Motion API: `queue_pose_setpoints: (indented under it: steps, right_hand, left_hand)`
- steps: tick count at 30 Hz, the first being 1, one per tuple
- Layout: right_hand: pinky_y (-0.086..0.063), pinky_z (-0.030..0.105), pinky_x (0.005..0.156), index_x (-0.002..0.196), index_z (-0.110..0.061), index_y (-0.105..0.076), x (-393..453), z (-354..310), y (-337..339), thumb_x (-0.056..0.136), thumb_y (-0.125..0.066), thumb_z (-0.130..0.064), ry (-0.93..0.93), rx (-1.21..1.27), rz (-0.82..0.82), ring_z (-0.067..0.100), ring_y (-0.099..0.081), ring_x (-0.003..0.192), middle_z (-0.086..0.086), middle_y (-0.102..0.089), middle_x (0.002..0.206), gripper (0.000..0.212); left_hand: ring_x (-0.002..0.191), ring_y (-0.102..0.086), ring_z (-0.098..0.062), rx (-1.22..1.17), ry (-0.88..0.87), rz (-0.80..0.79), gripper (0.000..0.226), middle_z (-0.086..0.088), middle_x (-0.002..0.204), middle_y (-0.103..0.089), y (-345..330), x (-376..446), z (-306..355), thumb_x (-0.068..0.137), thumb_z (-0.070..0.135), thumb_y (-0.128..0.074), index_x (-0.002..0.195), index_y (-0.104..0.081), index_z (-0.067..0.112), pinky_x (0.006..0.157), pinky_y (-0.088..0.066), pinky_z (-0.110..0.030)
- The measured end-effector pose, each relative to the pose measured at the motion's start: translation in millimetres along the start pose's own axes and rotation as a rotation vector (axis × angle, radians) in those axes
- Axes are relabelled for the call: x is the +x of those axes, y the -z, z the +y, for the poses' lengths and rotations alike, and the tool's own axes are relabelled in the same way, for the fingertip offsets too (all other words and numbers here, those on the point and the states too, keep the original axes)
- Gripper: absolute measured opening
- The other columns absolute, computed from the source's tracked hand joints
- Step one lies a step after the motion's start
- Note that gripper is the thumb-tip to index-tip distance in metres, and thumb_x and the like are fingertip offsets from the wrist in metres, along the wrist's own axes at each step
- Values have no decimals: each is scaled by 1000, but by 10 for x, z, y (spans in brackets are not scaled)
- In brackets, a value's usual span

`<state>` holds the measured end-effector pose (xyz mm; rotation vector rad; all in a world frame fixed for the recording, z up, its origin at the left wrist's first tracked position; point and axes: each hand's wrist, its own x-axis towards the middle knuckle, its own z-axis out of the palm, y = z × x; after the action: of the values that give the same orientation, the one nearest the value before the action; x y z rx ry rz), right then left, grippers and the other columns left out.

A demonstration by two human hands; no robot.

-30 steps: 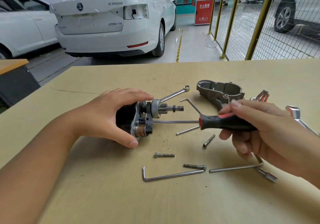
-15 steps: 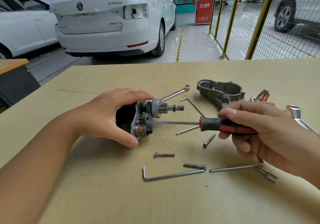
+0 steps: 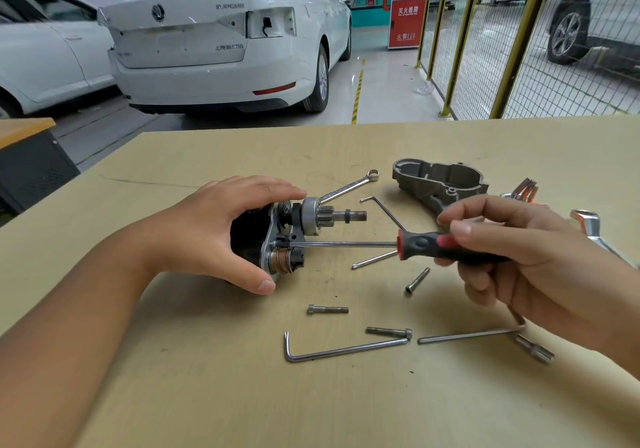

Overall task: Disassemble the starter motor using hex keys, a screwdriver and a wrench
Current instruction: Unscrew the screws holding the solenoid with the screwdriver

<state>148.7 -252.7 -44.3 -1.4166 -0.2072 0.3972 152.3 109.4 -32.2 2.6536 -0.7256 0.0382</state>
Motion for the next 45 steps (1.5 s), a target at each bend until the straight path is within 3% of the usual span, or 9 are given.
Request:
queue_pose_setpoints:
  steps: [5, 11, 18, 23, 27, 31, 37, 41, 45]
  right_hand:
    - [-52, 32, 53, 96, -12, -75, 5, 31, 17, 56, -82, -4, 52, 23, -9, 22, -50, 58, 12, -61, 78, 42]
    - [-47, 31, 41, 93, -6, -69, -9, 8, -30, 68, -77, -40, 5, -78, 29, 26, -54, 49, 26, -68, 78, 43]
    - [-53, 30, 55, 96, -15, -76, -17, 33, 5, 50, -92, -4, 71, -13, 0, 23, -54, 61, 12, -65, 84, 51]
    - [-42, 27, 37, 99, -12, -73, -27, -32, -47, 67, -78, -48, -74, -68, 48, 26, -53, 45, 28, -68, 79, 48]
    - [-41, 29, 41, 95, -14, -72, -15, -49, 0, 64, -80, -25, 11, -9, 3, 25, -47, 48, 25, -65, 77, 34]
    - [-50, 30, 54, 98, -13, -74, -5, -12, 54, 48, -93, 0, 51, 38, 13, 22, -52, 60, 16, -59, 83, 55]
    - [-40, 25, 38, 101, -8, -70, -18, -35, -20, 66, -79, -50, -58, -4, 46, 25, -48, 42, 30, -67, 80, 55]
    - [-43, 31, 42, 95, -13, -73, -10, -12, 3, 65, -80, -25, 18, 54, 5, 23, -49, 49, 28, -64, 79, 34]
    - [-50, 32, 53, 97, -13, -75, 6, 23, 47, 49, -90, 0, 51, 92, 20, 23, -51, 60, 20, -59, 79, 52]
  left_hand:
    - [144, -33, 11, 3, 7, -3, 107, 42, 151, -39, 7, -1, -1, 49, 70, -85, 148, -46, 54, 112, -24, -11]
    - [145, -33, 11, 3, 13, -5, 108, 43, 151, -38, 7, -4, 1, 49, 70, -85, 148, -47, 53, 113, -24, -12]
    - [143, -32, 14, -2, 7, 1, 105, 44, 149, -37, 2, -9, 4, 48, 68, -84, 146, -46, 57, 110, -22, -3]
    - [144, -33, 12, -6, -6, 1, 104, 42, 150, -39, 3, -4, 1, 49, 69, -85, 145, -46, 59, 112, -23, -6]
    - [144, -35, 9, -7, 5, -4, 108, 41, 150, -40, 3, -2, 5, 49, 68, -85, 146, -39, 62, 113, -27, -18]
    - [144, -35, 10, -10, -3, 1, 107, 41, 150, -41, -3, 3, 0, 50, 69, -85, 147, -40, 61, 111, -25, -10]
    - [145, -34, 9, -4, 6, 1, 109, 40, 151, -40, -2, 0, -14, 49, 70, -85, 148, -40, 60, 112, -27, -18]
    - [144, -37, 7, -9, -2, 1, 108, 39, 150, -41, -5, 3, -11, 50, 68, -86, 147, -40, 60, 113, -29, -19]
    - [143, -35, 11, -14, -5, 2, 107, 41, 149, -40, -4, -3, -4, 50, 68, -85, 146, -39, 62, 110, -26, -8]
